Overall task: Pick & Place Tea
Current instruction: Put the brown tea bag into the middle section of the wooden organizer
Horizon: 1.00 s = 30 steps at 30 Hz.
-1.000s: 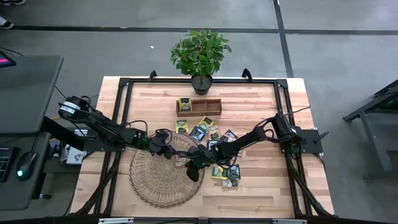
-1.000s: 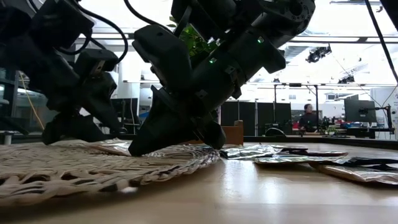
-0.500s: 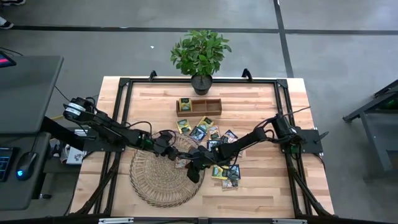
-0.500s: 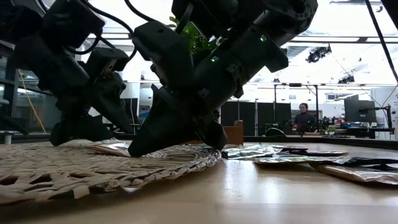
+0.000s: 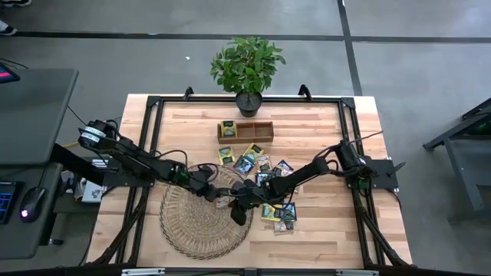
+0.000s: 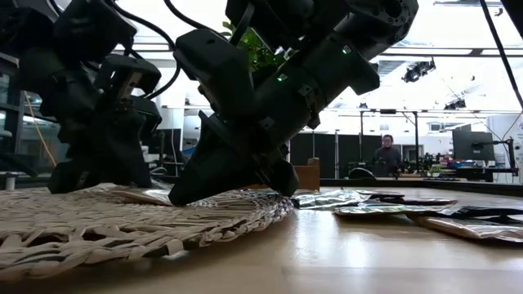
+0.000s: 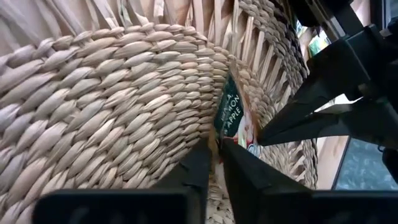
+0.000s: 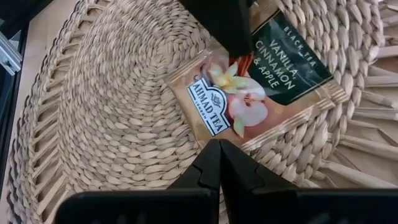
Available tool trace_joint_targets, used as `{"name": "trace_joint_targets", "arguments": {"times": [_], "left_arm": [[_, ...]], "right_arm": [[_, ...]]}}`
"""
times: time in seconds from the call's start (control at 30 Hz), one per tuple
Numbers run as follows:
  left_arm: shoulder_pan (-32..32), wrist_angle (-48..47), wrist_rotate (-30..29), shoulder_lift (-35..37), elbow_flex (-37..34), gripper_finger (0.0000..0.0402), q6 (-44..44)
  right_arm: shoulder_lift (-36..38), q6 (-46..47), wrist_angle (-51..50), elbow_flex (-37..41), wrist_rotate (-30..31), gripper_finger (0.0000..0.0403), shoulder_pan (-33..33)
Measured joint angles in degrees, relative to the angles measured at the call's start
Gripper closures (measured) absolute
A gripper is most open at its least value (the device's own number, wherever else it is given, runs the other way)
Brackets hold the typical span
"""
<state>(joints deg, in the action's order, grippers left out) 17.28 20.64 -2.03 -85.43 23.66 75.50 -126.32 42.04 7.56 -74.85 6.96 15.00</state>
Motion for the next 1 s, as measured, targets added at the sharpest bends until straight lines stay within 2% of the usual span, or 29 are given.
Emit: {"name": "trace_joint_targets", "arguments": {"times": [0.07, 0.37, 0.53, 0.67, 0.87, 1.0], "left_arm": [[0.0, 0.0, -0.1, 0.0, 0.0, 0.0395, -0.2], [0.0, 0.2, -0.7, 0.0, 0.0, 0.0401, -1.6], [0.0, 0.4, -0.7, 0.0, 0.0, 0.0401, -1.8], [0.0, -0.1, -0.2, 0.8, 0.0, 0.0401, -2.2], [0.0, -0.3, 0.2, 5.4, -0.1, 0.0401, -4.6], [-0.1, -0.7, -4.9, 12.1, 0.0, 0.0401, -14.7]], "right_arm": [[0.0, 0.0, 0.0, 0.0, 0.0, 0.0403, 0.0], [1.2, 0.0, 0.3, 0.1, -1.0, 0.0402, 0.0], [5.6, -1.8, -1.4, 0.3, -0.9, 0.0402, -0.1], [11.8, -3.6, -4.7, 0.1, -0.9, 0.0402, -0.1], [21.3, -4.5, -18.8, 0.1, 3.9, 0.0402, 0.0], [25.1, -0.9, -32.0, 0.1, 8.7, 0.0402, 0.0]]}}
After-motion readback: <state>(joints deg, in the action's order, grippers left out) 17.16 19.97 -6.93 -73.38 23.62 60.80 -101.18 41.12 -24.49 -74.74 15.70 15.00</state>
